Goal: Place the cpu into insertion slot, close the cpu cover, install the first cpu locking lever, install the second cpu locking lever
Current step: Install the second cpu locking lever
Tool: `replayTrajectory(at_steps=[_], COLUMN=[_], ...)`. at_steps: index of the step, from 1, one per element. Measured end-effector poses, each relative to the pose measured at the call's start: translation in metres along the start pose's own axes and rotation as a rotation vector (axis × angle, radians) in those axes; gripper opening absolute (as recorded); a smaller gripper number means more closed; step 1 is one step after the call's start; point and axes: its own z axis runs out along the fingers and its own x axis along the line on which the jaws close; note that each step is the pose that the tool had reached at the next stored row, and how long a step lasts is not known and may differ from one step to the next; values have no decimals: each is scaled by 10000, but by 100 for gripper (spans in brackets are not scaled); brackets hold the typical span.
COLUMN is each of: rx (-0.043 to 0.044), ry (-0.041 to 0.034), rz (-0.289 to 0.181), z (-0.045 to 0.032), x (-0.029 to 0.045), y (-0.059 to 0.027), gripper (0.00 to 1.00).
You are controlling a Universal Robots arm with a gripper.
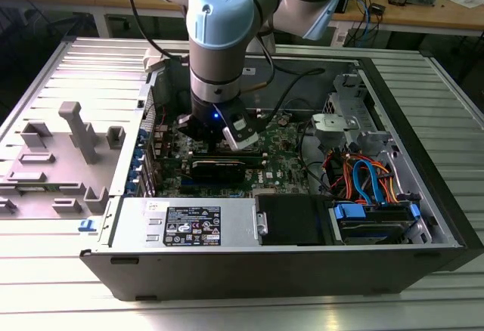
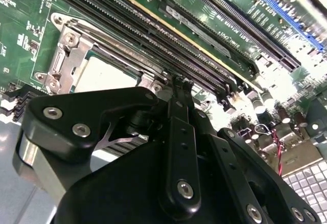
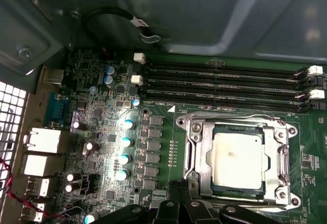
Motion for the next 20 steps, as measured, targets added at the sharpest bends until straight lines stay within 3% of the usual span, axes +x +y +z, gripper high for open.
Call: replayTrajectory(at_steps=[8,12,20], rx=[5,140,210], ry=[5,18,23], rz=[-7,0,3], z=[7,4,-134], x=[6,6,10], y=[9,9,35], gripper=[11,11,11])
